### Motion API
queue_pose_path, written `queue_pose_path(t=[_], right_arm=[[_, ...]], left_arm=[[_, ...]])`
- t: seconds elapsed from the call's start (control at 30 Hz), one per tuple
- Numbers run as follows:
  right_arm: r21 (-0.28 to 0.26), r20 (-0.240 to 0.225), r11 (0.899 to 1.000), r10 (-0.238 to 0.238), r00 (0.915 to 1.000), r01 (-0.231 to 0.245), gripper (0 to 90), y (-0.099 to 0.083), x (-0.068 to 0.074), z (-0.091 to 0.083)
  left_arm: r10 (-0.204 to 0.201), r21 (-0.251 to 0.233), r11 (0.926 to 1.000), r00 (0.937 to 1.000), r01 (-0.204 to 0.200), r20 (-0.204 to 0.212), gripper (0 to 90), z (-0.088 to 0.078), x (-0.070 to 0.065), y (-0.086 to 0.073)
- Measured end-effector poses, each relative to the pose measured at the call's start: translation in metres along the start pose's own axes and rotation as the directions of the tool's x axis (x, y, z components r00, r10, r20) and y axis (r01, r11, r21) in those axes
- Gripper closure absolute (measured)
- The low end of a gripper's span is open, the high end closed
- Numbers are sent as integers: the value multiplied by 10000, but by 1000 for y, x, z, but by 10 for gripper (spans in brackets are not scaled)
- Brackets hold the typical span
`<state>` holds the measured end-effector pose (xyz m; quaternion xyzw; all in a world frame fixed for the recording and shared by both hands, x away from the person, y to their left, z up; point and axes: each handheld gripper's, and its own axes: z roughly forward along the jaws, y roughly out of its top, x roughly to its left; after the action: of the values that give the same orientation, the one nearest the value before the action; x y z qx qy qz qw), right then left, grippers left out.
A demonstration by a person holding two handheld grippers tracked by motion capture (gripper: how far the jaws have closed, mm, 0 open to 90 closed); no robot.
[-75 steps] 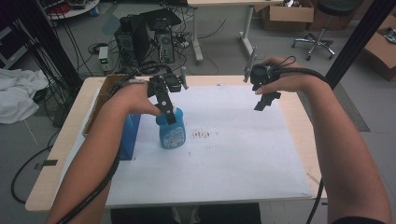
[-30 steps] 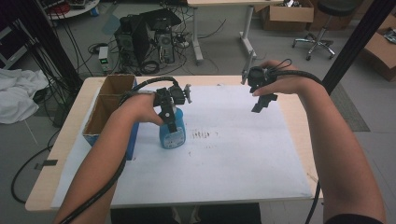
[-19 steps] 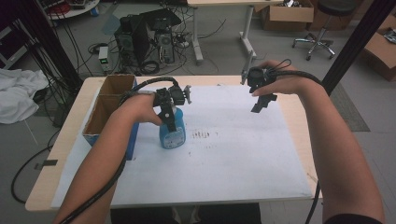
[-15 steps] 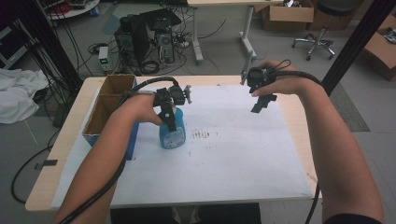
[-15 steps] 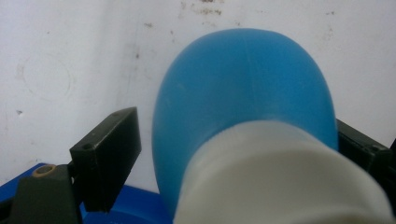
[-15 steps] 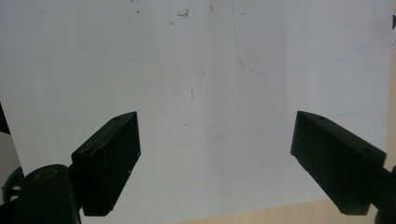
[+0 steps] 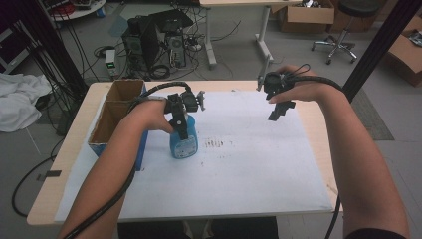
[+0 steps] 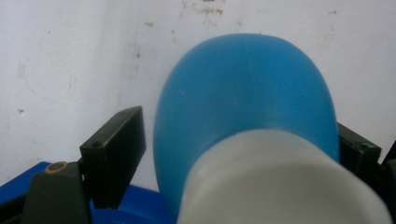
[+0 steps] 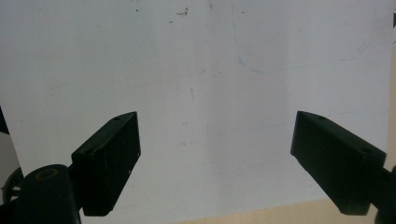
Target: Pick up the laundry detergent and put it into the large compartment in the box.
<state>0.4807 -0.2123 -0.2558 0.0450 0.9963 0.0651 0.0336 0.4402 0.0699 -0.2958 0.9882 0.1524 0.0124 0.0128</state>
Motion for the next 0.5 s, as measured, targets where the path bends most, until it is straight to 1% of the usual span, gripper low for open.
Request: queue_pose_path(t=[0.03,0.17,0.3,0.33,0.5], right_arm=[[71,-10,10000,12,10000,-12,161,0,0,0],[40,-7,10000,10,10000,-10,161,1,0,2],[35,-15,10000,-20,10000,20,161,2,0,2],[22,-17,10000,-5,10000,5,161,2,-1,2],[38,-24,10000,-11,10000,11,161,3,0,3]], left_arm=[[-16,-35,10000,10000,16,45,203,0,0,1],[-2,-35,10000,10000,2,66,237,0,-1,1],[6,13,10000,10000,-6,54,252,0,-2,1],[-10,43,10000,9999,9,121,257,0,-2,1],[-26,44,10000,9999,26,146,280,1,-2,0]])
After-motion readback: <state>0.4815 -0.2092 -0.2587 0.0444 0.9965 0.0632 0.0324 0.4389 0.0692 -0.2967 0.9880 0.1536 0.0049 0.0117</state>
